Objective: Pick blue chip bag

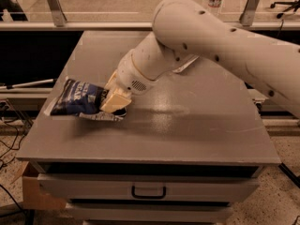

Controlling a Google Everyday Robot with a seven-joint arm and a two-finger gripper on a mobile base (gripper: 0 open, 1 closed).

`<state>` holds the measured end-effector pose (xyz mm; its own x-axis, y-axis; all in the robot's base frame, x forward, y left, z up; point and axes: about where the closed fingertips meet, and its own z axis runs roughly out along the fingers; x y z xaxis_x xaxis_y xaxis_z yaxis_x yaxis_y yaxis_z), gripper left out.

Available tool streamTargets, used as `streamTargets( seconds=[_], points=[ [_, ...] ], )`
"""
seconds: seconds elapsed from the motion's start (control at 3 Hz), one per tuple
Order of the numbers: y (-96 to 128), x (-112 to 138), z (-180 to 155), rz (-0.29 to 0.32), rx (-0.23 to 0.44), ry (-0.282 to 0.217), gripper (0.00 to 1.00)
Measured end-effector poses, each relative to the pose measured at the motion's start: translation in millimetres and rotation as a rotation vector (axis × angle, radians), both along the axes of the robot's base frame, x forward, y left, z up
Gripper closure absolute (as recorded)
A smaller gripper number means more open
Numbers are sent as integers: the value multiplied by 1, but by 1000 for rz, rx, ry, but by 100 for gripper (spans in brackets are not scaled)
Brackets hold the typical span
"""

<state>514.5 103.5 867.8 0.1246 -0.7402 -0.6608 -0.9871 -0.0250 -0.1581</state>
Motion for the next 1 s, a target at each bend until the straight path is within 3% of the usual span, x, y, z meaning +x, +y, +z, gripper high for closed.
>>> streamTargets(
  seconds=[0.67, 1.0],
  points=[
    [-31, 26, 46, -101, 36, -156, 100],
    [-41, 34, 60, -134, 74, -201, 100]
  ],
)
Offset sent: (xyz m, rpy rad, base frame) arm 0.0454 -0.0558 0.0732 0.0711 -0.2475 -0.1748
